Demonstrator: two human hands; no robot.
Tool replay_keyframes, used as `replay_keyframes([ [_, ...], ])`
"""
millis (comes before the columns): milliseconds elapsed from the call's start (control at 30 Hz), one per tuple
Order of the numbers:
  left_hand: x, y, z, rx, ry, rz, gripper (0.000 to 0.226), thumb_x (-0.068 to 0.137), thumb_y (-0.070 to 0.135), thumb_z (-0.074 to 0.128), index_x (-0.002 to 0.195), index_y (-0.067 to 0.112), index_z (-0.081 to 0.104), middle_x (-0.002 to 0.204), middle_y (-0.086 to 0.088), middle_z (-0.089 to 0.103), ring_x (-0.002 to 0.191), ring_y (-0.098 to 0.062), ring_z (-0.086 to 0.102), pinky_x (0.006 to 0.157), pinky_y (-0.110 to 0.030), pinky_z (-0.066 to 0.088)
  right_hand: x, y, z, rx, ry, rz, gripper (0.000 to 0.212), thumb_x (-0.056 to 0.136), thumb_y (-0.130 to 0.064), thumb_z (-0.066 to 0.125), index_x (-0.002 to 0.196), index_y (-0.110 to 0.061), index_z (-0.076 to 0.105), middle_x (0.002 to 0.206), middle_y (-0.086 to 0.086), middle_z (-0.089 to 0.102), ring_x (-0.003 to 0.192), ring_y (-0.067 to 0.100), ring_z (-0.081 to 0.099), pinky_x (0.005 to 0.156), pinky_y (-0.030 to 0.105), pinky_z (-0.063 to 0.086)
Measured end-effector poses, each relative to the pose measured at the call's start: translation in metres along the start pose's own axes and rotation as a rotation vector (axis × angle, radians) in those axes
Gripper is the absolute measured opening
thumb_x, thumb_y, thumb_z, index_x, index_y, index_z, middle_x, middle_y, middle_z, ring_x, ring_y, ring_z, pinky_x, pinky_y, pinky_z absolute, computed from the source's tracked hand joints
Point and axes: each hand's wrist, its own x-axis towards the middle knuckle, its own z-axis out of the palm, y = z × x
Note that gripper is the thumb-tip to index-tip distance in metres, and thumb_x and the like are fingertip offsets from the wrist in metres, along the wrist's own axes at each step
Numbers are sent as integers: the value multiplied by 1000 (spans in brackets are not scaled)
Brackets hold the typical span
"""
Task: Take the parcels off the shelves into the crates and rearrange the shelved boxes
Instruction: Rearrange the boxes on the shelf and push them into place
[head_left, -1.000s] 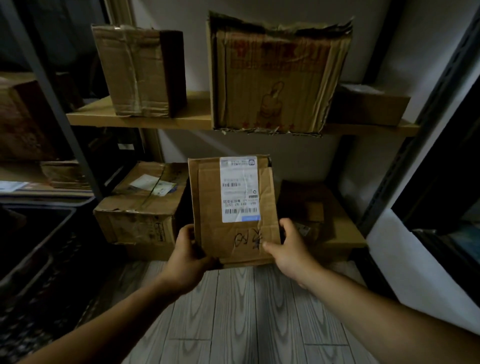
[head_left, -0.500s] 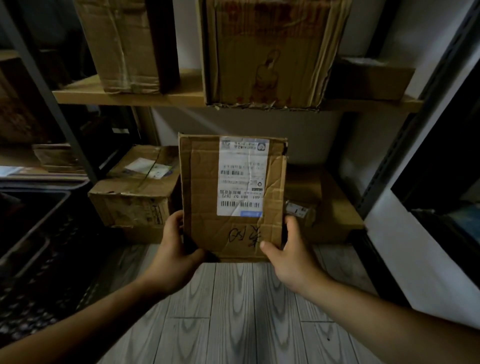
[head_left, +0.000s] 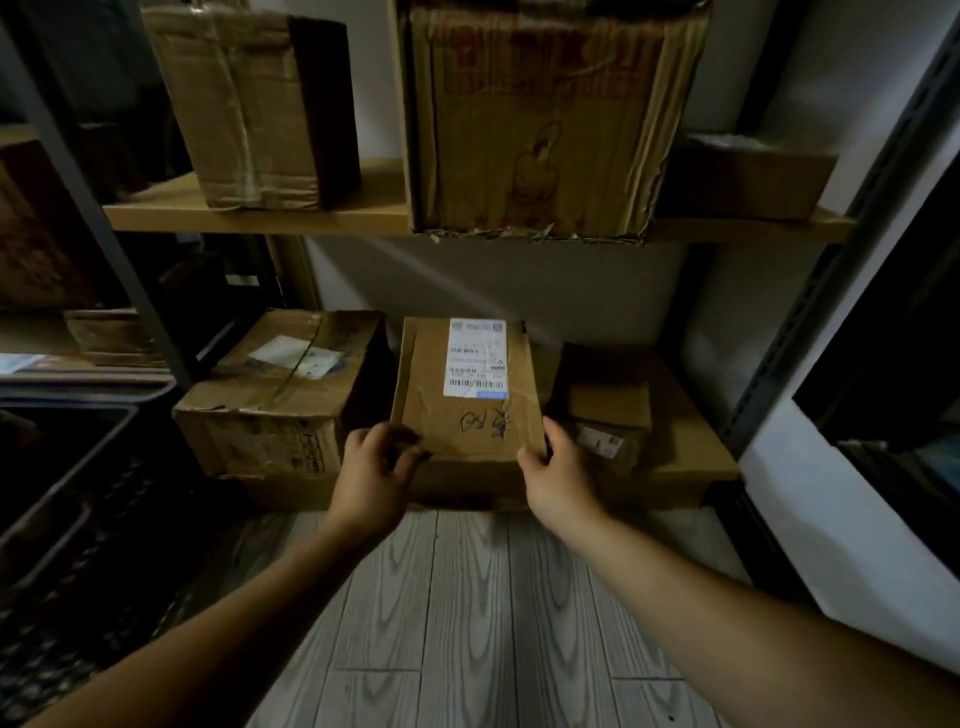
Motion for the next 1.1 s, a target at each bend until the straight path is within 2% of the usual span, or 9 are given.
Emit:
replay_keyframes([
  [133,8,-13,13,23,-55,-84,39,88,18,62,125,21,49,134,0,28,108,-14,47,86,-33,54,16,9,12,-80,35,42,53,98,-17,47,148,-24,27,148,1,32,137,21,33,107,35,33],
  [233,15,-24,19,48,-58,-78,46,86,15,64,128,22,45,140,1,20,121,-22,43,94,-38,52,24,19,21,-58,21,39,47,96,-14,51,138,-25,32,141,2,40,131,22,39,96,32,38],
  [367,17,-42,25,186,-110,76,61,84,19,66,136,23,36,147,7,8,132,-23,32,98,-38,49,27,34,25,-290,43,-74,34,94,-21,55,124,-21,39,142,0,29,121,15,41,89,23,37],
  [467,19,-56,30,430,-193,234,78,86,25,64,149,24,18,156,0,-7,144,-25,5,113,-43,32,29,44,26,-508,2,-181,51,95,-28,52,141,-20,32,149,-5,8,133,13,26,101,20,30],
  [567,29,-62,34,647,-246,207,92,89,37,57,146,26,-14,156,0,-21,140,-24,-24,118,-47,7,36,44,28,-599,-97,-192,65,96,-31,49,151,-24,14,153,-11,-7,139,13,19,106,23,28],
  [733,72,-46,38,754,-302,74,94,88,47,55,148,28,-15,156,0,-24,142,-27,-22,117,-51,3,71,18,37,-679,-223,-40,76,97,-27,49,152,-27,-3,154,-14,-26,143,23,17,108,33,32],
  [833,92,-34,35,765,-330,34,92,86,51,56,150,31,-8,157,1,-21,143,-28,-20,115,-53,1,82,13,32,-692,-249,0,76,96,-27,50,151,-30,-2,155,-12,-25,147,25,3,115,41,22],
  [933,92,-28,33,758,-297,95,89,87,49,55,150,33,-6,158,0,-18,143,-27,-19,116,-52,0,76,22,14,-678,-246,-41,72,96,-29,50,152,-31,4,157,-12,-17,146,23,8,116,41,23],
  [1100,79,1,54,714,-330,218,88,88,48,55,150,31,-5,158,-3,-14,144,-27,-16,117,-48,3,66,35,-26,-794,-71,-169,63,95,-32,50,150,-26,20,159,-5,4,146,21,5,118,38,15],
])
